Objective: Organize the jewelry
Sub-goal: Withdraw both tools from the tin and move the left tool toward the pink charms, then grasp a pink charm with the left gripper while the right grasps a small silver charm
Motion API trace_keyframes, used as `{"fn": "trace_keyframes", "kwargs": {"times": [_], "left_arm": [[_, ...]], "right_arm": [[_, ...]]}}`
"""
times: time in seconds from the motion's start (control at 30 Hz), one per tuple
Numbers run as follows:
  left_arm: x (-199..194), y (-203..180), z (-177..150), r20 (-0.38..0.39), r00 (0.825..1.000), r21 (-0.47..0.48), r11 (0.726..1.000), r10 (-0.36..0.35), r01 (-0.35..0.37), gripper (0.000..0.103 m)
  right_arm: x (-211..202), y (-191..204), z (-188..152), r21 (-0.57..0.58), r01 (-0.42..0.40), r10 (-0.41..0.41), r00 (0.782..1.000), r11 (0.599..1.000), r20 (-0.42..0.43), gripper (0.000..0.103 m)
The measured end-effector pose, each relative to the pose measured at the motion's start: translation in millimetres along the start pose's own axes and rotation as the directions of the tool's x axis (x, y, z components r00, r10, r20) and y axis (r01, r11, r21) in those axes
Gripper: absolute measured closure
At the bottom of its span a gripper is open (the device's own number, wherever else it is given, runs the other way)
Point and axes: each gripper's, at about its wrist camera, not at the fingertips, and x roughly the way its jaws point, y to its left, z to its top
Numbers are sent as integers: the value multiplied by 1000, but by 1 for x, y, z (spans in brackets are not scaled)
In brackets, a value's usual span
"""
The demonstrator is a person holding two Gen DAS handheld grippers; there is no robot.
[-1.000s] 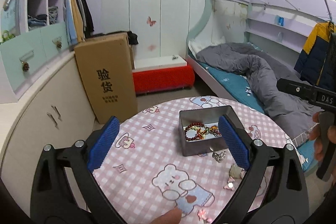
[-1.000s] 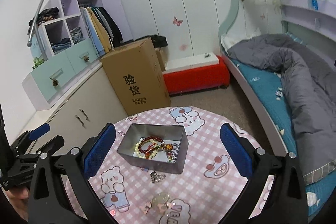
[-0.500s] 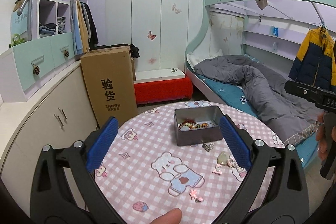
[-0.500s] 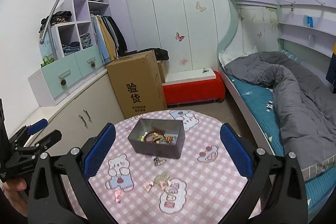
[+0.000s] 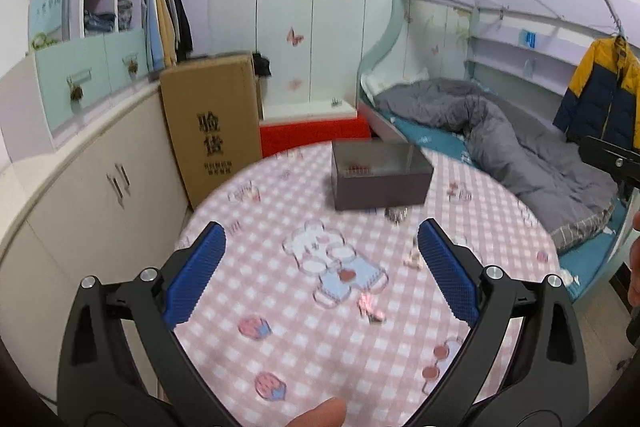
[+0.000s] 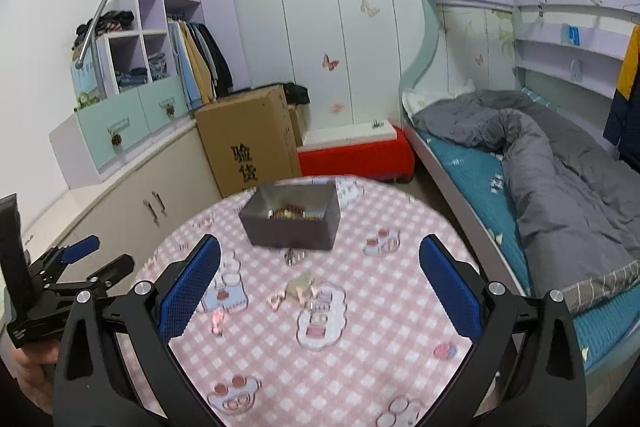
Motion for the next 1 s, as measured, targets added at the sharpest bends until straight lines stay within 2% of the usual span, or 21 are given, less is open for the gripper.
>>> {"fn": "trace_keyframes", "kwargs": {"times": [0.3, 0.53, 0.63, 0.73, 0.77, 0.83, 0.9, 1.0], "left_arm": [[31, -15, -37, -124, 992, 29, 1000, -7, 10, 8], [62, -26, -55, -225, 974, 62, 998, -11, 25, 9], [78, -30, -62, -278, 960, 68, 997, -27, 48, 18], [93, -29, -69, -328, 943, 46, 996, -53, 72, 35], [100, -28, -72, -346, 935, 27, 996, -73, 87, 44], [101, -27, -74, -337, 937, 26, 994, -91, 106, 48], [102, -28, -72, -336, 934, 37, 989, -123, 143, 72], [104, -24, -71, -337, 927, 29, 982, -166, 187, 84]], "right_arm": [[15, -6, -28, 6, 11, -10, 997, 1000, -78, 7], [23, -14, -37, 17, 17, -15, 994, 1000, -111, 7], [27, -17, -39, 15, 20, -18, 992, 1000, -127, 7], [33, -18, -41, 13, 16, -14, 989, 1000, -144, 7], [36, -18, -43, 9, 19, -17, 988, 1000, -152, 7], [43, -19, -46, 3, 29, -28, 985, 1000, -171, 7], [53, -22, -51, 5, 32, -31, 980, 999, -197, 7], [66, -22, -57, -9, 33, -34, 973, 999, -230, 7]]}}
